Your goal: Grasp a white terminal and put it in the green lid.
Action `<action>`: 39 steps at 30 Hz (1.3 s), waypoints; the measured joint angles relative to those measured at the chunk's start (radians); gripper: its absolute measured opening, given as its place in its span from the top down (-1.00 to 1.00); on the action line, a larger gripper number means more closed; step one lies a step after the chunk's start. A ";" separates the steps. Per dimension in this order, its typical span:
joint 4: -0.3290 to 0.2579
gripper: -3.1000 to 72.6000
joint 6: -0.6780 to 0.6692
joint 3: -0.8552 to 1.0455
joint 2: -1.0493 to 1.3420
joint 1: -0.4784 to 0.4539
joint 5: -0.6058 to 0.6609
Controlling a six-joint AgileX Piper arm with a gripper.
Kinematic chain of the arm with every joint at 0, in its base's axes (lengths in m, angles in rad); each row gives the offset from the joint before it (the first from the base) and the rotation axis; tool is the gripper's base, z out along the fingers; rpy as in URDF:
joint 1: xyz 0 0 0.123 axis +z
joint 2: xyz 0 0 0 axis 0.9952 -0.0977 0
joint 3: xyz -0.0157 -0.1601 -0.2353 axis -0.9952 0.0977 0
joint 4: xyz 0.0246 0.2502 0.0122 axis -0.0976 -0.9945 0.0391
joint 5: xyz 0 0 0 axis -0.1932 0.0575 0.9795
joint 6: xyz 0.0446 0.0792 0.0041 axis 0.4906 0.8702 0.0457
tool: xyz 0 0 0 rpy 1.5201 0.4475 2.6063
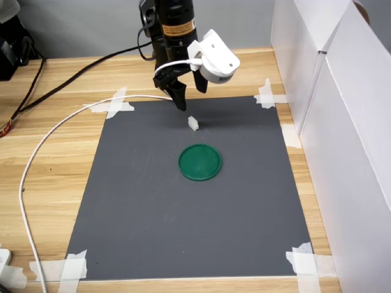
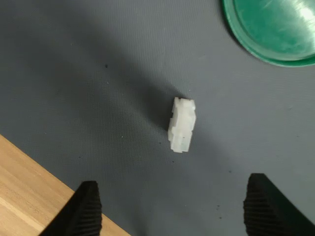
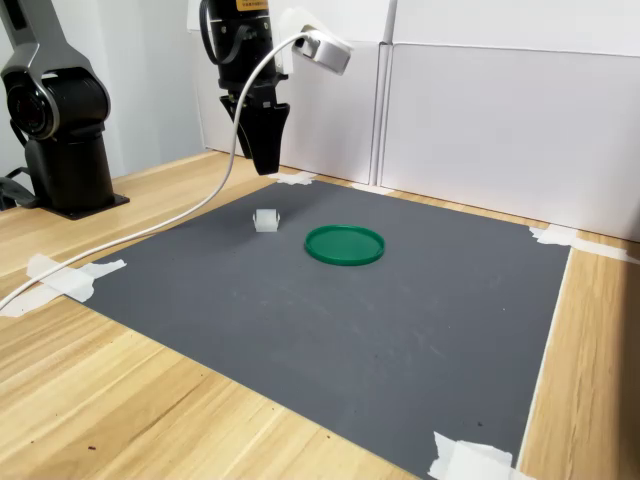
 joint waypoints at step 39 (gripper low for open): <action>0.008 -0.94 -0.075 0.118 -0.101 0.000 -0.235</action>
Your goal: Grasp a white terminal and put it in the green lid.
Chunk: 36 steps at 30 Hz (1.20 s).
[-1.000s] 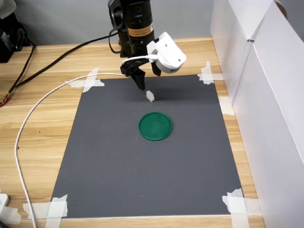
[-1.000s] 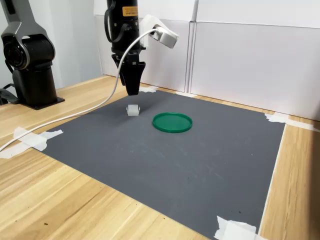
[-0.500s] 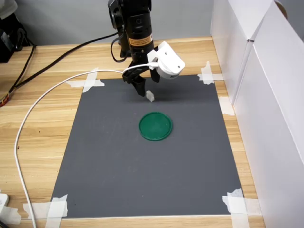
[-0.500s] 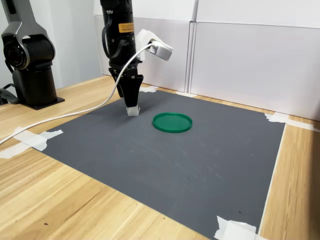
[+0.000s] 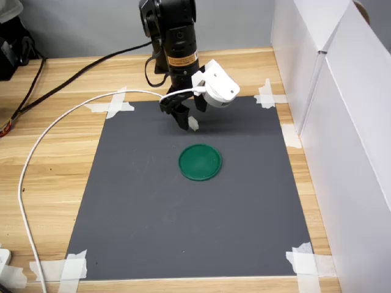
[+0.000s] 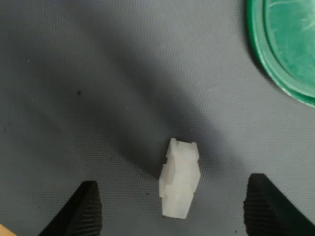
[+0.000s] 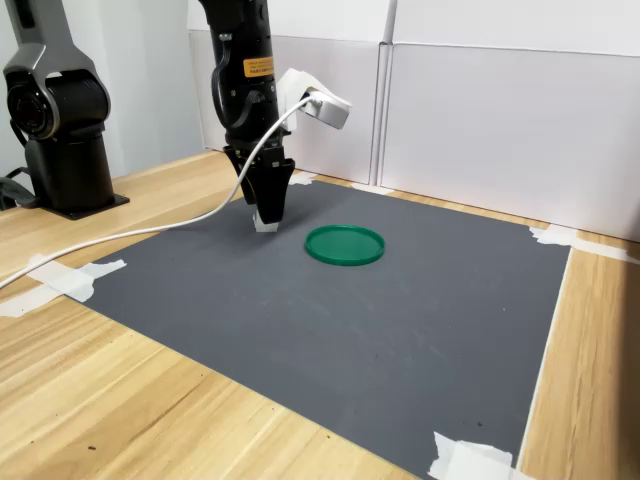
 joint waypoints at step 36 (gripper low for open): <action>0.000 0.69 0.026 0.000 -0.055 0.000 -0.022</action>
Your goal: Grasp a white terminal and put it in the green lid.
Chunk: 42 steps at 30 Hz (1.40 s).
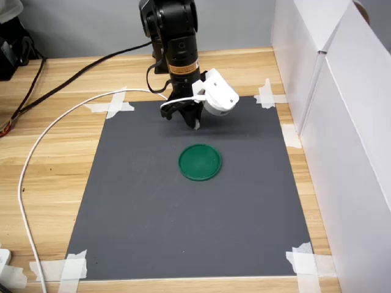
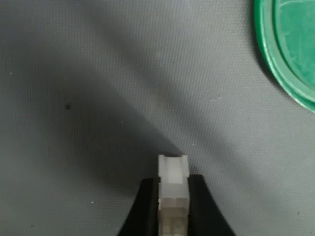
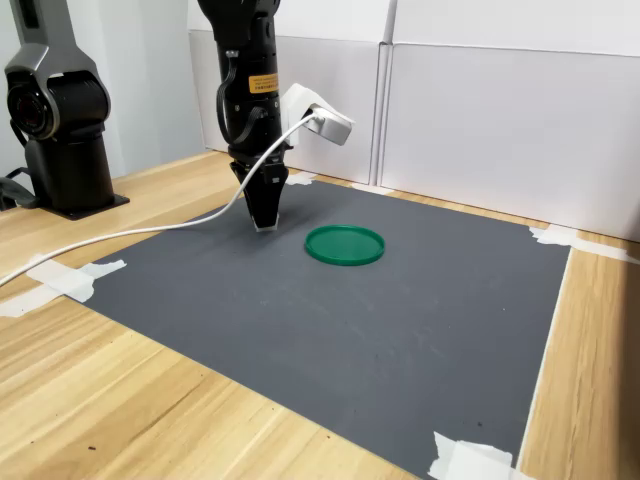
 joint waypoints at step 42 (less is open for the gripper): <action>0.098 0.69 -0.049 -0.357 -0.203 0.000 0.103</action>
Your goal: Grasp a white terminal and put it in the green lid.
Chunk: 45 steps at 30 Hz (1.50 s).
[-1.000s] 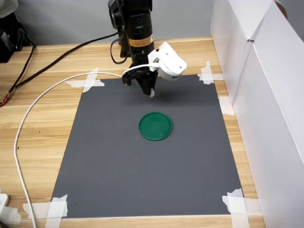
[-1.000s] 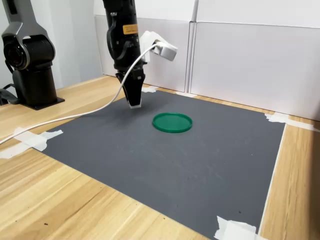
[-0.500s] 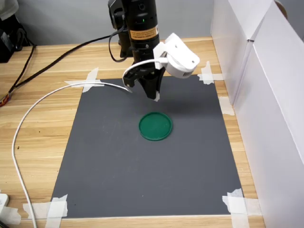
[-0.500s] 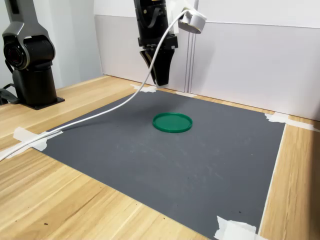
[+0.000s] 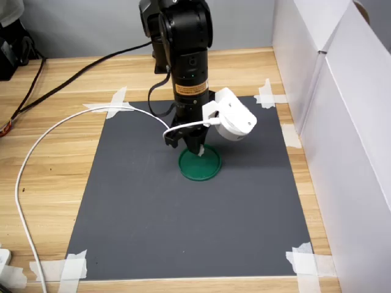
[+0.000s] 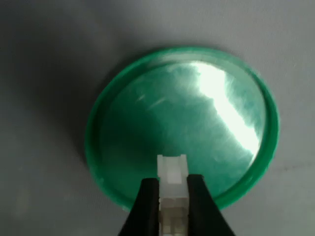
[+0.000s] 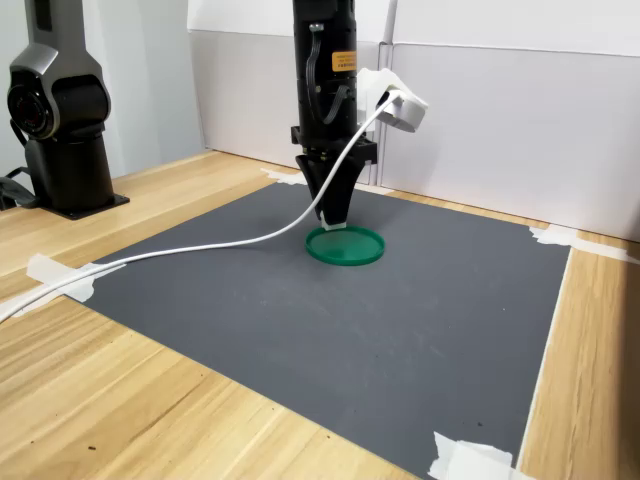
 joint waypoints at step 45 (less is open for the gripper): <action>-0.051 0.95 0.086 0.399 0.803 0.000 -0.455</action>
